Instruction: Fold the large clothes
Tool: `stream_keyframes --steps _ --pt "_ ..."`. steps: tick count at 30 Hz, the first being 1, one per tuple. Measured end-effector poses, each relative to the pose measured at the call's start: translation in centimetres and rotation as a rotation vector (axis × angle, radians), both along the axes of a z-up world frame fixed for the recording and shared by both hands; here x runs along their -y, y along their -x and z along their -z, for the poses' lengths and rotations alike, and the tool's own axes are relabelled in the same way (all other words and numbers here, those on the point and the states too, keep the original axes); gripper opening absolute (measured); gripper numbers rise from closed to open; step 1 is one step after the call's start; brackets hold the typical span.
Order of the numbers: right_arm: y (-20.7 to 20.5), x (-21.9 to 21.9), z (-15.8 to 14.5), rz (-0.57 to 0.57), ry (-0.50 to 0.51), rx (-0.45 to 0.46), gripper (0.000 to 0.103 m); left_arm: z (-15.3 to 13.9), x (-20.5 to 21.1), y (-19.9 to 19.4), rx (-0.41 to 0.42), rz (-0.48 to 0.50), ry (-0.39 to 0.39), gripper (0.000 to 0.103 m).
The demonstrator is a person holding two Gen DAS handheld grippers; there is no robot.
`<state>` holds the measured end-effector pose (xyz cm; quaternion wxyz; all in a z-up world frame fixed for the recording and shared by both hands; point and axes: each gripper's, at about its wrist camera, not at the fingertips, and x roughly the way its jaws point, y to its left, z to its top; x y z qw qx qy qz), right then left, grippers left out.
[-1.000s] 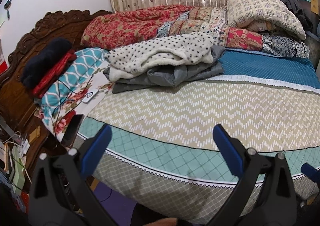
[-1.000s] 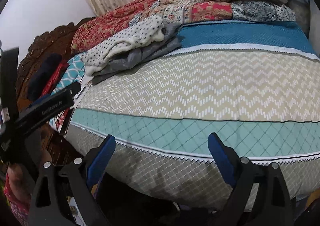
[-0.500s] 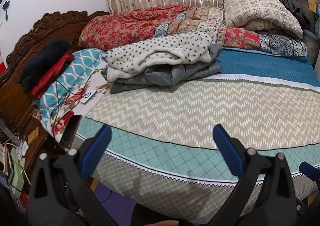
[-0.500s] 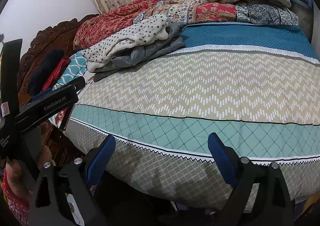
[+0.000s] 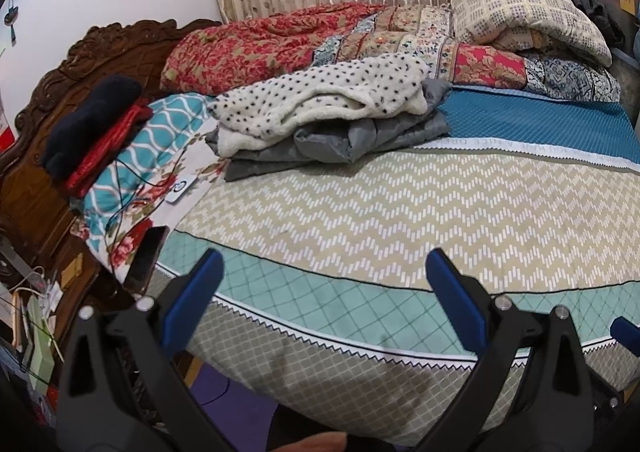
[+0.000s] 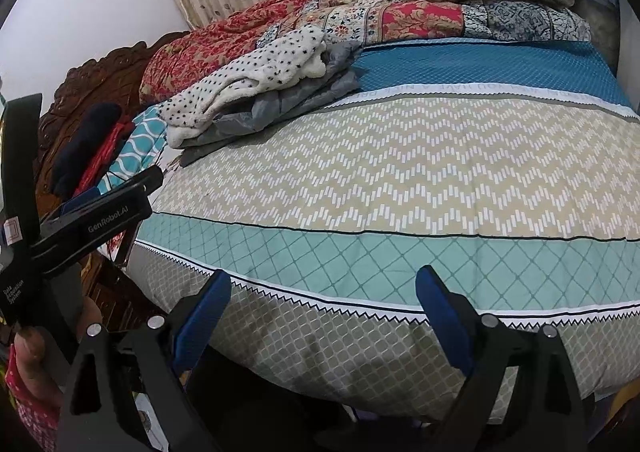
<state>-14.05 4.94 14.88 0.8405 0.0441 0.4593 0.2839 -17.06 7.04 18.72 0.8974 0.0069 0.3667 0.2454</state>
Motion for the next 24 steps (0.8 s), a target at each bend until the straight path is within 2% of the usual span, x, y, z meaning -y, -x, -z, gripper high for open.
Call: stream_keyframes --steps 24 --pt "-0.08 0.28 0.47 0.015 -0.017 -0.024 0.097 0.55 -0.09 -0.12 -0.026 -0.004 -0.012 0.097"
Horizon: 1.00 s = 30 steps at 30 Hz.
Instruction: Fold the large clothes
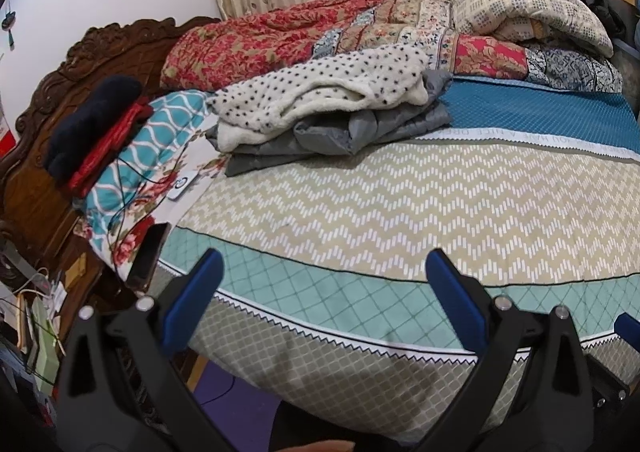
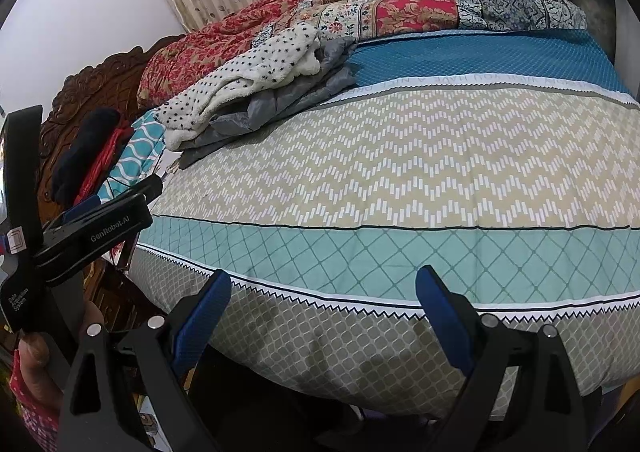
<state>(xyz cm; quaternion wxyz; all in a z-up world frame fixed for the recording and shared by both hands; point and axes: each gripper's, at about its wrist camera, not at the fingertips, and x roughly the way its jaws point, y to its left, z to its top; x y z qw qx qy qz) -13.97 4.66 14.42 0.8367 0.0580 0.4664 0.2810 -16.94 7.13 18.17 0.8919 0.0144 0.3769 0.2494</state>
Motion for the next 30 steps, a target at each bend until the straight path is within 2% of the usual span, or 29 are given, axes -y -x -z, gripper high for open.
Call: stream_keyframes --steps 30 --pt "0.01 -0.05 0.66 0.009 -0.003 -0.021 0.097 0.25 0.69 -0.14 -0.015 0.022 -0.015 0.097"
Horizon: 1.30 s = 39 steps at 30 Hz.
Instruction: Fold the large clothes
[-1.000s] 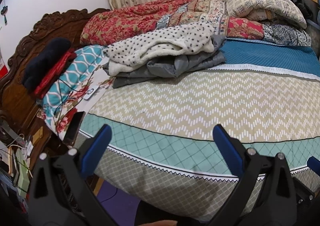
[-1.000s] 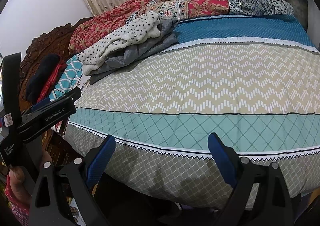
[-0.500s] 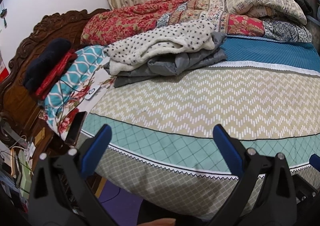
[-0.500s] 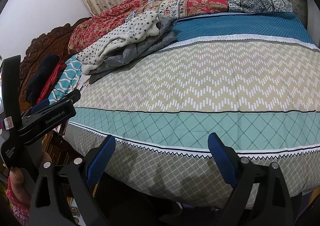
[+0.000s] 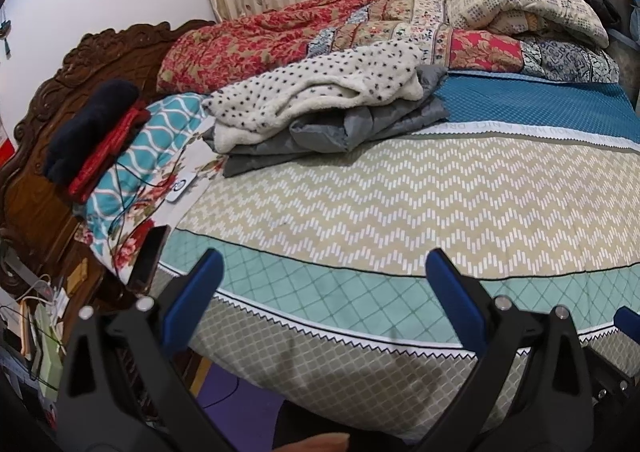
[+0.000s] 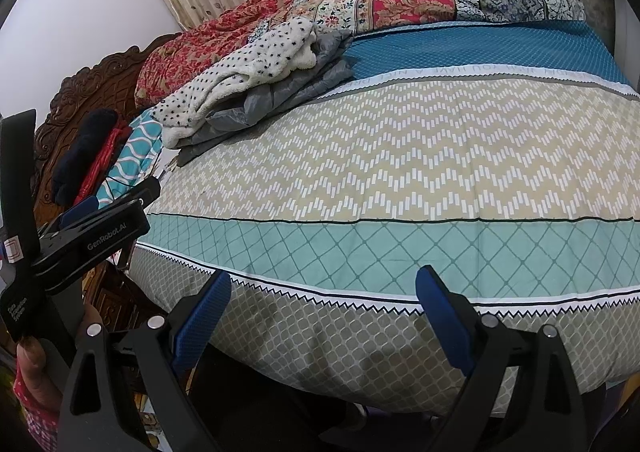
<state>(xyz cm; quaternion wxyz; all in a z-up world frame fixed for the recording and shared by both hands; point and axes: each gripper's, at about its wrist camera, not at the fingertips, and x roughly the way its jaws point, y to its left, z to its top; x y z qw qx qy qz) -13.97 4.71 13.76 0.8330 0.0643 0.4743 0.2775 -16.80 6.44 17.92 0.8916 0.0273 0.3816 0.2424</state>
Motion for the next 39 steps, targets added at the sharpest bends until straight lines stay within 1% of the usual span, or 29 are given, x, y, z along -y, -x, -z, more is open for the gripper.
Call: stream_keyframes --steps 17,26,31,34,39 --pt "0.0 0.2 0.2 0.013 0.000 -0.001 0.097 0.3 0.4 -0.1 -0.003 0.010 0.001 0.097" --pt "0.1 0.6 -0.7 0.034 -0.007 0.009 0.097 0.2 0.7 -0.1 -0.002 0.017 -0.008 0.097" --pt "0.5 0.1 -1.2 0.012 0.003 0.031 0.097 -0.3 1.0 -0.2 0.015 0.009 -0.009 0.097" --pt "0.4 0.2 -0.9 0.002 0.009 0.023 0.097 -0.5 1.3 -0.5 0.023 0.004 -0.012 0.097" --pt "-0.5 1.3 -0.6 0.039 0.004 0.020 0.097 -0.8 2.1 -1.3 0.044 0.008 -0.012 0.097"
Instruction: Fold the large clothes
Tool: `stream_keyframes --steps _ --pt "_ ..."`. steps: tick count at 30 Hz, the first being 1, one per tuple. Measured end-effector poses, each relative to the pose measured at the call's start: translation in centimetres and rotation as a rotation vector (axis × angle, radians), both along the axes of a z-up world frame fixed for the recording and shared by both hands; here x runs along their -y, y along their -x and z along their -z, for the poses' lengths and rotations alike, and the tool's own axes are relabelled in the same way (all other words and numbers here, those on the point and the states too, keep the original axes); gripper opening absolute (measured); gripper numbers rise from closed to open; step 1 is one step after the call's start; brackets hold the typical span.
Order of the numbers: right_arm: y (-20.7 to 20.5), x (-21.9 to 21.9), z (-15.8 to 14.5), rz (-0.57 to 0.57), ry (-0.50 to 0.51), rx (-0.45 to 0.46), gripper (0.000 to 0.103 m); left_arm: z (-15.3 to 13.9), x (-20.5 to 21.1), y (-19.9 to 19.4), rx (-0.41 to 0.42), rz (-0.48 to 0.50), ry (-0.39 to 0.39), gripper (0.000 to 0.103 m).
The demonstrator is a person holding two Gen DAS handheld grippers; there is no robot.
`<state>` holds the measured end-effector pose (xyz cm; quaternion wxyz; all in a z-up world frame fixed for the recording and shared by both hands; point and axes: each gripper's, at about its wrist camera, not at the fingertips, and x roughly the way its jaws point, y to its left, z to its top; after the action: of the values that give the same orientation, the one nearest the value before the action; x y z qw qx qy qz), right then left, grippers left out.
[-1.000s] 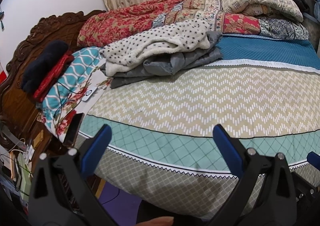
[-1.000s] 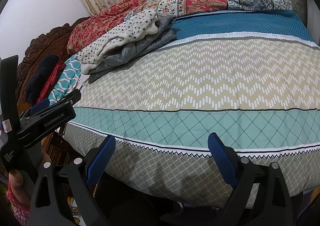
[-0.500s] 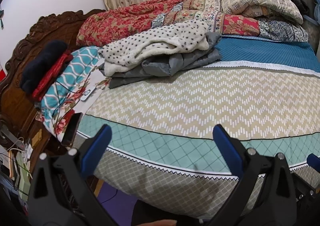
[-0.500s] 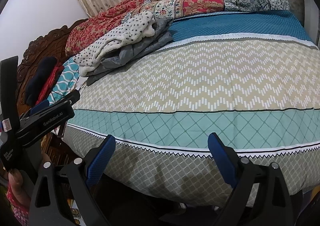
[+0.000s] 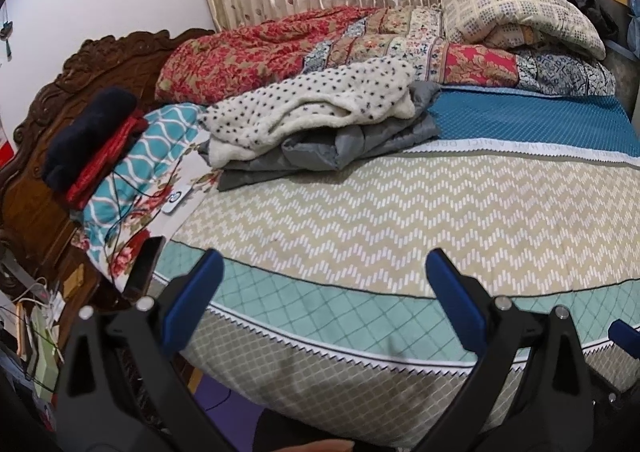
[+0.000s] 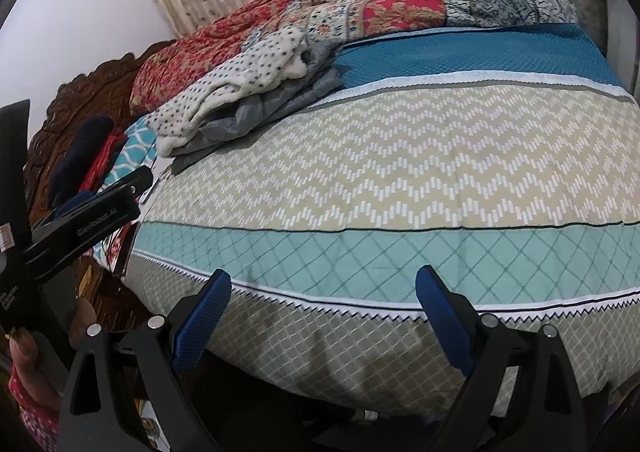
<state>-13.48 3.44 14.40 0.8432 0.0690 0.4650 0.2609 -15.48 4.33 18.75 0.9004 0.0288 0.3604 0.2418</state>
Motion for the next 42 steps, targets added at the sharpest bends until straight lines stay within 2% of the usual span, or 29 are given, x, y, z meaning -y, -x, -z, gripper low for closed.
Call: stream_keyframes --steps 13,42 --pt "-0.9 0.2 1.5 0.013 -0.004 -0.023 0.097 1.3 0.2 -1.3 -0.040 0.004 0.003 0.097" --pt "-1.3 -0.2 1.9 0.004 0.001 -0.031 0.097 1.1 -0.4 -1.5 -0.030 0.002 0.016 0.097"
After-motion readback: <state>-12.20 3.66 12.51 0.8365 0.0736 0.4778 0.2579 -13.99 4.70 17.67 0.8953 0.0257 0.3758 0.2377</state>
